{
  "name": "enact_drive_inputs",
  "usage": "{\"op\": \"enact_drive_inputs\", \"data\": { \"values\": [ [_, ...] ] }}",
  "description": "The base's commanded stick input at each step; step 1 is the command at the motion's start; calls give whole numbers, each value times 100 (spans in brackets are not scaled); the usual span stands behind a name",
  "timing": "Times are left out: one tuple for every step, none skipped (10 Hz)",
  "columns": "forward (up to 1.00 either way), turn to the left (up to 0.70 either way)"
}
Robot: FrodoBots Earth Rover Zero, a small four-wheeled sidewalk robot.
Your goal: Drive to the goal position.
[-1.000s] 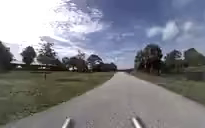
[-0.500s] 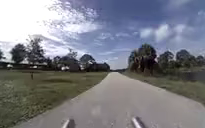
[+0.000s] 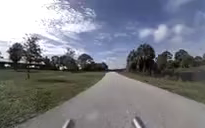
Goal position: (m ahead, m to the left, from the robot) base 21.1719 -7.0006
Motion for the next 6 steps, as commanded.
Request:
{"op": "enact_drive_inputs", "data": {
  "values": [
    [69,3],
    [69,3],
    [69,3],
    [69,3],
    [69,3],
    [69,3]
  ]
}}
